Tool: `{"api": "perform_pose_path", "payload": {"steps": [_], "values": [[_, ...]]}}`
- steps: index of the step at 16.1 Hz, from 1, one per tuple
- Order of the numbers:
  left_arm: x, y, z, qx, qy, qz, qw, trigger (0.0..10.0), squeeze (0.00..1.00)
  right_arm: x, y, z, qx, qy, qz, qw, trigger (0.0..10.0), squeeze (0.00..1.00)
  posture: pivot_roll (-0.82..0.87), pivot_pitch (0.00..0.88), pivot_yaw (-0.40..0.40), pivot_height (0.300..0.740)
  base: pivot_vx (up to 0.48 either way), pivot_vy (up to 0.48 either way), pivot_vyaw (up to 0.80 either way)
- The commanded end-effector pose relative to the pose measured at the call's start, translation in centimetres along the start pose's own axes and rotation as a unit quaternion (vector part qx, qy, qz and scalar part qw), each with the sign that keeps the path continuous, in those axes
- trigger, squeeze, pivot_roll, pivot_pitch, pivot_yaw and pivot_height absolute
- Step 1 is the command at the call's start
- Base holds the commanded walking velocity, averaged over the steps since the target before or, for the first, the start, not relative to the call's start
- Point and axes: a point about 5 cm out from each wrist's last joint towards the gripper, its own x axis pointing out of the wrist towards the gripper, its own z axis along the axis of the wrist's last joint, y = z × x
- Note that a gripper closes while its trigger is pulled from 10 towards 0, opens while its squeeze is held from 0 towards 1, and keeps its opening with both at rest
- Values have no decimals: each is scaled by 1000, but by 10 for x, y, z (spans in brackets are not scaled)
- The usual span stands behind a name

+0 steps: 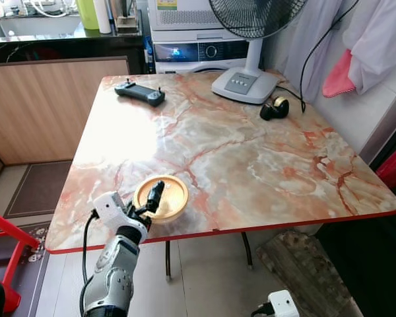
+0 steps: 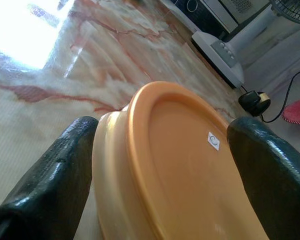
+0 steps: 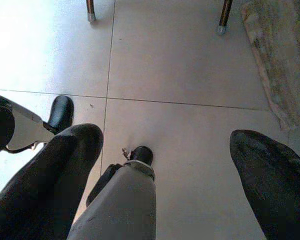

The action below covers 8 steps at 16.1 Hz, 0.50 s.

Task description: Restocking fridge

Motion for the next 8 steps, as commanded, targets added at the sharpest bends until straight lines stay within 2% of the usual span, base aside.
{"api": "perform_pose_path", "payload": {"steps": [1, 8], "values": [[-1, -2, -2, 3, 4, -3, 1000, 10000, 0, 0, -1, 3, 7, -7, -1, 1000, 10000, 0, 49, 0, -42, 740, 0, 0, 0], [6, -3, -10, -30, 21, -5, 999, 10000, 0, 0, -1, 3, 5, -7, -1, 1000, 10000, 0, 41, 0, -47, 740, 0, 0, 0]]}}
